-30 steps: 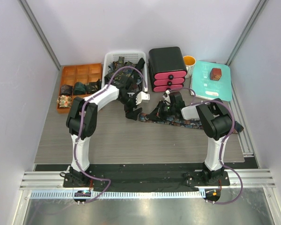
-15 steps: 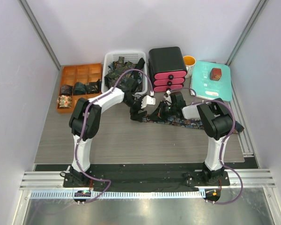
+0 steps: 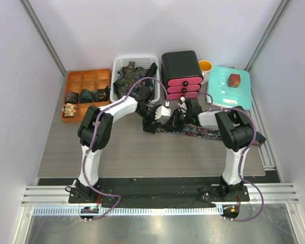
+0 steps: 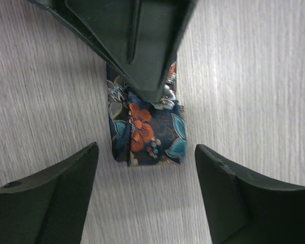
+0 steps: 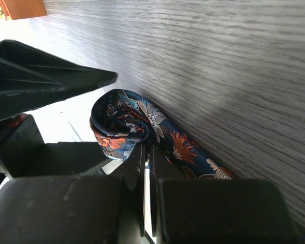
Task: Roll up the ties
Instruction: Roll the tie at the center of the board.
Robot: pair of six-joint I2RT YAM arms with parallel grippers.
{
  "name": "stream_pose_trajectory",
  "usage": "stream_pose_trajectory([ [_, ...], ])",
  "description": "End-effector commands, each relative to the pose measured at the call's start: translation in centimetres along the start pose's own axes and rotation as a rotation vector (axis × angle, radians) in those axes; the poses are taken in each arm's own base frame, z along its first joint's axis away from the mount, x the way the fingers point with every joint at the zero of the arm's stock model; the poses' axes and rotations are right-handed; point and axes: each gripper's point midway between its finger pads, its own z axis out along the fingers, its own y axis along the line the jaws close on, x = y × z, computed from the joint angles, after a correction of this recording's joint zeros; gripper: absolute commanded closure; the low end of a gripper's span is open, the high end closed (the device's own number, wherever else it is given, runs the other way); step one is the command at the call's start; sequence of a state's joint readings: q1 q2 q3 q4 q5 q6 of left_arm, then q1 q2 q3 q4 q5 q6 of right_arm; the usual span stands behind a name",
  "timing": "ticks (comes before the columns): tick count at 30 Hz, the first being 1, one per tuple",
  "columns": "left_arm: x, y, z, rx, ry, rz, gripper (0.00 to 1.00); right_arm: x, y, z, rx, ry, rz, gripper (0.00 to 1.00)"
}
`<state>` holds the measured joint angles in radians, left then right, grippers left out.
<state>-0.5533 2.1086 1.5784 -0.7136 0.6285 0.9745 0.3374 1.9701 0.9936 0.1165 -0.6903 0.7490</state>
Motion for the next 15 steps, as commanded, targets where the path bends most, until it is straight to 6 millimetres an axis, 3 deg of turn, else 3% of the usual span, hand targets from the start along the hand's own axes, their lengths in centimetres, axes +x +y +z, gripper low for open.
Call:
stream_pose_trajectory([
  [1,-1.0,1.0,0.9,-0.017,-0.002,0.031,0.26,1.1,-5.5,-0.2,0.206,0.010,0.034,0.99],
  [4,-0.2,0.7,1.3,-0.026,0.072,0.064,0.37,1.0,-5.2,-0.1,0.192,0.006,0.036,0.99],
  [5,0.0,0.1,1.4,-0.012,0.101,0.069,0.50,1.0,-5.0,0.0,0.189,0.006,0.031,0.99],
  [7,0.7,0.0,0.9,-0.012,0.154,0.072,0.62,0.7,-4.6,-0.2,0.180,-0.004,0.030,0.99],
  [10,2.4,-0.9,-0.7,0.022,0.259,0.097,0.71,0.3,-3.2,-0.5,0.148,-0.012,0.029,0.99],
  [15,4.6,-2.4,-3.0,0.089,0.391,0.150,0.75,0.2,-0.2,-0.9,0.082,-0.010,0.009,0.99],
])
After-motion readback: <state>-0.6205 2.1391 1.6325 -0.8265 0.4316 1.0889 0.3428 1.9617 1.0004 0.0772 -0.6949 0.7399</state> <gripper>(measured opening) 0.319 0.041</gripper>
